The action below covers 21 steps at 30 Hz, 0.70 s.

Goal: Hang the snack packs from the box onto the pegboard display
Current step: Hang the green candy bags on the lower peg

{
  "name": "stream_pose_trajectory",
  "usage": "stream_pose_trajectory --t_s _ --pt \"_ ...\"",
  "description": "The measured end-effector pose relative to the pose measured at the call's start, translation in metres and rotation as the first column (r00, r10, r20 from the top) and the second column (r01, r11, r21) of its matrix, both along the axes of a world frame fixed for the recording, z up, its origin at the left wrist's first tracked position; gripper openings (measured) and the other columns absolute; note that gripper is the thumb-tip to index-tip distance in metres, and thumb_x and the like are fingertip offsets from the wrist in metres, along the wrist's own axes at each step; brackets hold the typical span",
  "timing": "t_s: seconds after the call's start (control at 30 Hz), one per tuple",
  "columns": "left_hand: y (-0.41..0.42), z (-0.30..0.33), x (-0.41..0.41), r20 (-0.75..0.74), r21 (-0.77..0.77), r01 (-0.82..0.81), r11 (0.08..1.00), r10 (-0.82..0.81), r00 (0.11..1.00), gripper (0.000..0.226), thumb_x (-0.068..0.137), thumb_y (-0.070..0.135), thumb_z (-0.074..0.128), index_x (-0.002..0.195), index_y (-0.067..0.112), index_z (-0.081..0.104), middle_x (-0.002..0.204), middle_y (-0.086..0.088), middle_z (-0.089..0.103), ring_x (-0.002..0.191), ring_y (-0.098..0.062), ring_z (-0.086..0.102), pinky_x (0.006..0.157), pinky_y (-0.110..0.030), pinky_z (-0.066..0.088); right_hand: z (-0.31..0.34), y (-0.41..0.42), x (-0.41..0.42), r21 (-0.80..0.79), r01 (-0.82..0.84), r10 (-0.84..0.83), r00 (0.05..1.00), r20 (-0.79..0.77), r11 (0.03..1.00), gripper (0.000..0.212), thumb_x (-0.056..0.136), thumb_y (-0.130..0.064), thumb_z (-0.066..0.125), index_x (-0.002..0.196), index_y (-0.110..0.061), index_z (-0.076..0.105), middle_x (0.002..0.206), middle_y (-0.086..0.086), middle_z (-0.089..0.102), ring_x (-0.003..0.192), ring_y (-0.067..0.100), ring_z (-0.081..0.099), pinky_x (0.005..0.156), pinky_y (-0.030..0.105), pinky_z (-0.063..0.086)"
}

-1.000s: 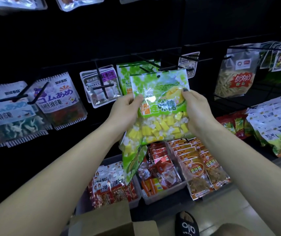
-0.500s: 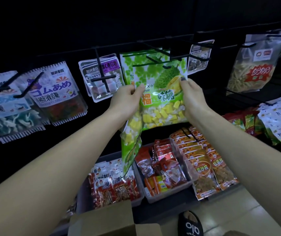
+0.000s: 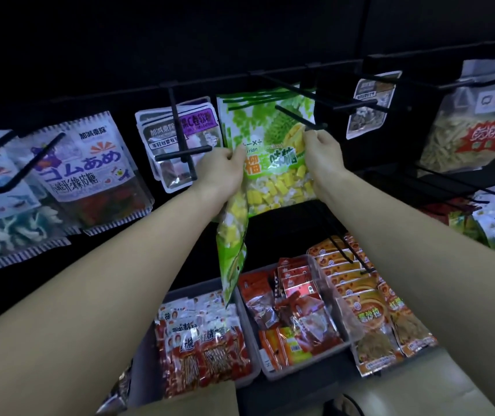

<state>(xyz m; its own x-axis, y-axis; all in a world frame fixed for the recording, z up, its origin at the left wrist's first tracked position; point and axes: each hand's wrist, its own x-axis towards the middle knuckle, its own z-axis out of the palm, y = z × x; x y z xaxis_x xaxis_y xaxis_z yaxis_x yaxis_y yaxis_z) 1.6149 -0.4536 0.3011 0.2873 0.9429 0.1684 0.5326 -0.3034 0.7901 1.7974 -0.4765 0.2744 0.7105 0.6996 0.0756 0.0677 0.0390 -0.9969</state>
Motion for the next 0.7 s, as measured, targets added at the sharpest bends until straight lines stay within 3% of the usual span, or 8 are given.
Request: stream_pose_trajectory --t_s 0.07,0.13,0.23,0.33,0.4,0.5,0.6,0.7 --pt "-0.006 -0.002 -0.006 -0.002 -0.029 -0.003 1.0 0.003 1.0 0.056 0.107 0.046 0.051 0.061 0.018 0.033 0.059 -0.001 0.033 0.052 -0.021 0.034 0.058 -0.035 0.025 0.0 -0.005 -0.004 -0.043 0.025 -0.026 0.999 -0.026 0.999 0.027 0.103 -0.041 0.045 0.096 -0.016 0.053 0.082 -0.001 0.051 0.076 0.023 0.056 0.073 0.041 0.048" --pt "-0.015 -0.005 -0.016 -0.022 -0.046 0.002 0.999 -0.003 1.0 0.05 0.103 0.053 0.055 0.068 0.018 0.047 0.068 -0.002 0.05 0.064 -0.024 0.051 0.062 -0.033 0.034 -0.003 -0.016 -0.009 -0.137 0.063 -0.067 0.997 -0.025 0.989 0.038 0.101 -0.043 0.044 0.123 -0.013 0.053 0.105 0.007 0.058 0.102 0.034 0.064 0.088 0.043 0.051" --pt "-0.032 -0.01 -0.034 -0.039 -0.036 0.039 0.999 -0.041 0.998 0.026 0.102 0.044 0.059 0.106 0.021 0.07 0.121 -0.001 0.069 0.103 -0.016 0.068 0.078 -0.025 0.045 -0.01 -0.044 -0.019 -0.274 0.155 -0.145 0.988 0.057 0.949 0.057 0.099 -0.04 0.049 0.147 -0.01 0.04 0.138 0.016 0.053 0.125 0.037 0.054 0.104 0.043 0.044" --pt "-0.061 -0.008 -0.055 0.052 -0.067 0.074 0.995 -0.07 0.996 0.022 0.102 0.018 0.06 0.123 0.019 0.067 0.117 0.0 0.064 0.044 0.007 0.057 0.044 -0.013 0.041 -0.027 -0.082 -0.04 -0.264 0.132 -0.114 0.99 0.083 0.955 0.057 0.094 -0.035 0.059 0.143 -0.01 0.042 0.136 0.016 0.055 0.123 0.035 0.055 0.106 0.043 0.046" --pt "-0.078 -0.008 -0.07 0.091 -0.124 0.098 0.987 -0.087 0.992 0.028 0.102 0.013 0.06 0.13 0.02 0.061 0.111 -0.005 0.065 0.033 0.0 0.049 0.037 -0.016 0.037 -0.039 -0.108 -0.062 -0.249 0.05 -0.044 0.999 0.031 0.967 0.043 0.091 -0.032 0.065 0.127 -0.012 0.053 0.12 0.012 0.062 0.111 0.03 0.059 0.097 0.039 0.049" --pt "-0.102 -0.006 -0.088 0.094 -0.209 0.164 0.964 -0.147 0.985 0.035 0.102 0.019 0.064 0.135 0.026 0.057 0.107 0.003 0.061 0.056 -0.018 0.057 0.045 -0.023 0.042 -0.056 -0.141 -0.091 -0.256 -0.222 0.208 0.975 -0.081 0.941 0.025 0.086 -0.032 0.073 0.105 -0.02 0.063 0.11 0.008 0.07 0.106 0.027 0.065 0.098 0.04 0.051" --pt "-0.122 -0.005 -0.102 0.13 -0.19 0.184 0.964 -0.161 0.978 0.03 0.102 0.021 0.065 0.132 0.024 0.063 0.101 0.003 0.067 0.066 -0.022 0.054 0.049 -0.025 0.043 -0.062 -0.174 -0.111 -0.3 -0.496 0.452 0.868 -0.206 0.815 0.057 0.076 -0.043 0.076 0.127 -0.024 0.06 0.127 0.005 0.064 0.123 0.023 0.058 0.103 0.042 0.047" --pt "-0.136 -0.005 -0.11 0.277 -0.177 0.17 0.969 -0.116 0.954 0.022 0.103 0.017 0.063 0.125 0.02 0.067 0.099 0.008 0.069 0.077 -0.012 0.062 0.051 -0.013 0.047 -0.076 -0.207 -0.117 -0.322 -0.601 0.478 0.788 -0.388 0.731 0.083 0.066 -0.056 0.082 0.139 -0.025 0.055 0.138 0.008 0.055 0.13 0.026 0.051 0.104 0.044 0.044"
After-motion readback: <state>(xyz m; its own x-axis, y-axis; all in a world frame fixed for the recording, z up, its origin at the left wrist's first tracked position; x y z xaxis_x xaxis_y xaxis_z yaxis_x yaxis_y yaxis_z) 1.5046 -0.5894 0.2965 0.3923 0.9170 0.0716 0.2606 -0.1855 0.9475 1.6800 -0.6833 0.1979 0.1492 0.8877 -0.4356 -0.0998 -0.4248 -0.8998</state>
